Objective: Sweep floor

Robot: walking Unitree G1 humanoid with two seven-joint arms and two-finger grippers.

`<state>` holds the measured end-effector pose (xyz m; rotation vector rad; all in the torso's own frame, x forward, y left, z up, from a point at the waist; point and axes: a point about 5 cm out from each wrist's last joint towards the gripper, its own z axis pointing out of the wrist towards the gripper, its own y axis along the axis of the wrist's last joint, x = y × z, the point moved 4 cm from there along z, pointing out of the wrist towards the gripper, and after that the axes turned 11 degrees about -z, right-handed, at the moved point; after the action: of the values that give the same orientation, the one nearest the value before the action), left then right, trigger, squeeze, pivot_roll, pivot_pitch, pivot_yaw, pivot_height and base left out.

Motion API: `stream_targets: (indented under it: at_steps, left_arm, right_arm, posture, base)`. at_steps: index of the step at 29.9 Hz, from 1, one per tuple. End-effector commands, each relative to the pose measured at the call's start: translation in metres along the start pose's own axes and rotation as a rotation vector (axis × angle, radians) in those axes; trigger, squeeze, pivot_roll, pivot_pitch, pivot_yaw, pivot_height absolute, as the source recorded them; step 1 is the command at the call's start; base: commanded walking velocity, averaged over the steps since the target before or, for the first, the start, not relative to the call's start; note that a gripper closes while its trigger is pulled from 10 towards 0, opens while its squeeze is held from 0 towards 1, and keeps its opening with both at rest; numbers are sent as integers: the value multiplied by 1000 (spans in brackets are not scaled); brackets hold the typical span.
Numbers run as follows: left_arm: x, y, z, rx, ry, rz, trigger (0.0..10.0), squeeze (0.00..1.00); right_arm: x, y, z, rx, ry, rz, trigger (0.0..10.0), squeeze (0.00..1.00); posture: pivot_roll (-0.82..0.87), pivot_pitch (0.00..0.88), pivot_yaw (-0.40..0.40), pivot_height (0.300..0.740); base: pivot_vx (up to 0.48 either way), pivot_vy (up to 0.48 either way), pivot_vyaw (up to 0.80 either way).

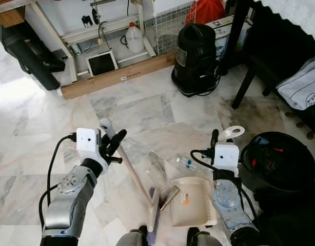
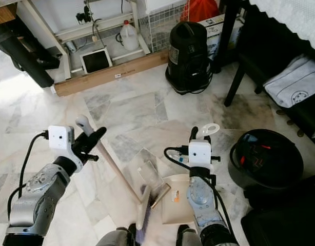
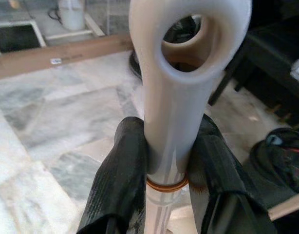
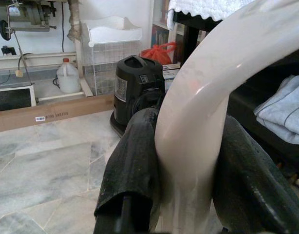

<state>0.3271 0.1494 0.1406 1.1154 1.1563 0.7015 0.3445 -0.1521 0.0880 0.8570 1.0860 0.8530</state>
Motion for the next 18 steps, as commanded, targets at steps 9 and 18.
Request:
stream_targets:
  at_steps: [9,18]
  left_arm:
    - [-6,2,-1,31,-48,-115,10000,0]
    - [-6,6,0,11,-44,-138,10000,0]
  right_arm:
    - [11,-17,-11,80,41,-8,10000,0]
    - [12,-14,-7,80,42,21,10000,0]
  posture:
    - [205,261,123,740]
    - [205,248,123,740]
  base:
    - [0,0,0]
    - [0,0,0]
